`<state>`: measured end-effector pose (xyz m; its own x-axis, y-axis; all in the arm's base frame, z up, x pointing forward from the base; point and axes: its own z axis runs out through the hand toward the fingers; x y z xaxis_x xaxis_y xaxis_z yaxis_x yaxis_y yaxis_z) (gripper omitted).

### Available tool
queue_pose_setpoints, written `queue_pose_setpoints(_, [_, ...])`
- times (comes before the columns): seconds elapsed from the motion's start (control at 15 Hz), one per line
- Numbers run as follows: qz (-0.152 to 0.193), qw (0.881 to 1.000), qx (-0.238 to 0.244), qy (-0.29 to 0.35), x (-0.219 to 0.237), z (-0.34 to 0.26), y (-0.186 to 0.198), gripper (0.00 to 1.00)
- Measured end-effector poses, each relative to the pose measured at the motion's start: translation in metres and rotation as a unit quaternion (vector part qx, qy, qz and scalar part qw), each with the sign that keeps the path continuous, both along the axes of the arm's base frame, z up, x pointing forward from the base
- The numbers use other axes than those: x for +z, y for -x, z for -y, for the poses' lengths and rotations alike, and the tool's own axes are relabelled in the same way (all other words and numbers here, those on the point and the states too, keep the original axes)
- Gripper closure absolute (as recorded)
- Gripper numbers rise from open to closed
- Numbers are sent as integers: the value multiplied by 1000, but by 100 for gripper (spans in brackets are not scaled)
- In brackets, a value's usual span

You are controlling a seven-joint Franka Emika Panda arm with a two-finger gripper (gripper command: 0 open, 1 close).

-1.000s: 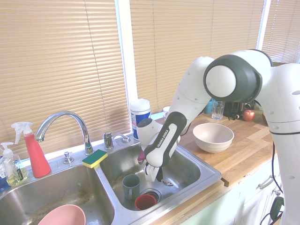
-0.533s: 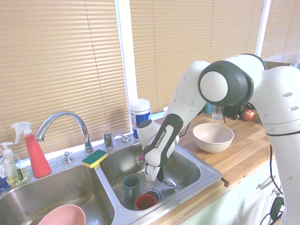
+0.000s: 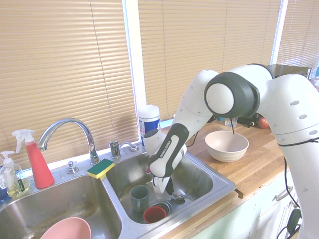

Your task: Put the spoon into the sink

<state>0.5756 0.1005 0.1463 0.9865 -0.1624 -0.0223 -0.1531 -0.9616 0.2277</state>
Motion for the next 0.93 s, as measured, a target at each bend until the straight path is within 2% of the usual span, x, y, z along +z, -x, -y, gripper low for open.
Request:
queue_pose_setpoints(0.6, [-41,998,-32,28,-19,-3,-26,100])
queue_pose_setpoints(0.67, [-44,998,-34,31,-19,-3,-28,0])
queue_pose_setpoints(0.93, [-41,998,-32,32,-19,-5,-30,0])
